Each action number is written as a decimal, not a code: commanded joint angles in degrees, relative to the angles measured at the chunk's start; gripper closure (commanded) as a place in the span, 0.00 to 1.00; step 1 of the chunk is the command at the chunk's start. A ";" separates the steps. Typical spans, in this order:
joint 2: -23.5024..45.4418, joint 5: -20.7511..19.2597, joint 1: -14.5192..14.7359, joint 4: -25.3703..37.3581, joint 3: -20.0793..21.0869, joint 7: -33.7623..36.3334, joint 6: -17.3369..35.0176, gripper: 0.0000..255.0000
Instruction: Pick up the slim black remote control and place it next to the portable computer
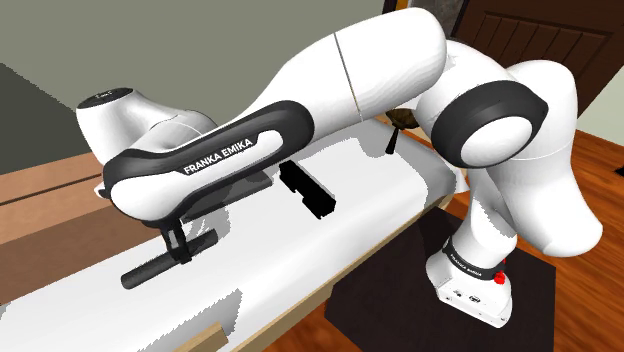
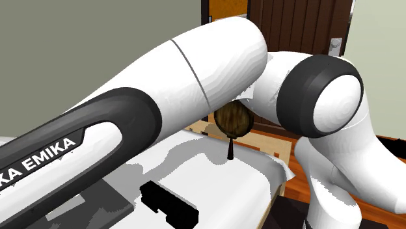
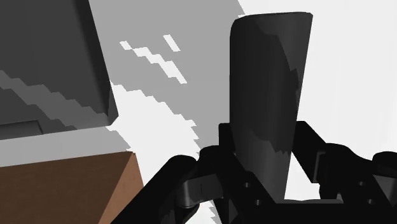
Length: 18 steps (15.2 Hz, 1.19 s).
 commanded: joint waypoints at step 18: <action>-1.72 -0.50 -0.35 4.53 -0.34 0.41 -6.24 0.00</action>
